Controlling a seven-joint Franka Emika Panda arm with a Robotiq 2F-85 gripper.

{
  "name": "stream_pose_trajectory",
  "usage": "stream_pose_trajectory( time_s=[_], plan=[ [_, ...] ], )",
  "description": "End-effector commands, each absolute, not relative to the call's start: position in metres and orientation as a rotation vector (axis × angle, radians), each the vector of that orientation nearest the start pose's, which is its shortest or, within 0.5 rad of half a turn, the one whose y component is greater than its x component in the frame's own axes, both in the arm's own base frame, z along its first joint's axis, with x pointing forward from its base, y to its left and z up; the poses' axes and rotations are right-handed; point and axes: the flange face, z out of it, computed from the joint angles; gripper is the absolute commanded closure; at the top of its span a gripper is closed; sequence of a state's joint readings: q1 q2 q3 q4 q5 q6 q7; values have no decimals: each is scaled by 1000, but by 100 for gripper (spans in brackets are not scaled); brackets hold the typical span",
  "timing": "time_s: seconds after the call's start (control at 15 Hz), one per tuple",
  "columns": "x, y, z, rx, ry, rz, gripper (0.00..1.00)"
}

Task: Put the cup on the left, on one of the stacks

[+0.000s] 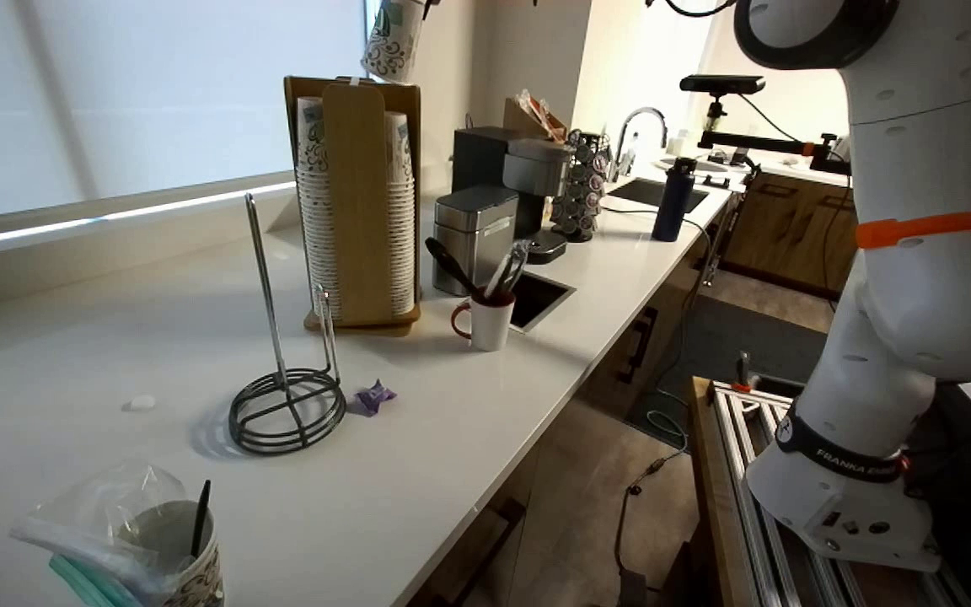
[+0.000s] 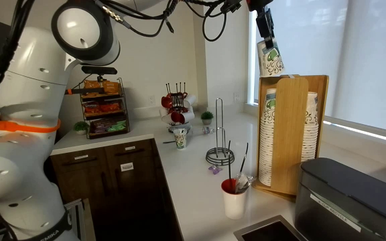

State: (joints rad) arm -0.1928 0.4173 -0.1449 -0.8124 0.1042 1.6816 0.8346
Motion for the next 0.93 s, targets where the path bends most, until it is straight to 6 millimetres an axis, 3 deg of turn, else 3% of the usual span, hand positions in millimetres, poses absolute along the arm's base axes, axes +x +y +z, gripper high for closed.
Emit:
stream_pose_trajectory(
  time_s=[0.0, 0.8, 0.87],
  plan=[
    [638, -181, 737, -2451, 1566, -620, 62],
    [651, -201, 711, -2440, 1628, -581, 62],
    [651, -201, 711, -2439, 1629, -581, 20]
  ],
)
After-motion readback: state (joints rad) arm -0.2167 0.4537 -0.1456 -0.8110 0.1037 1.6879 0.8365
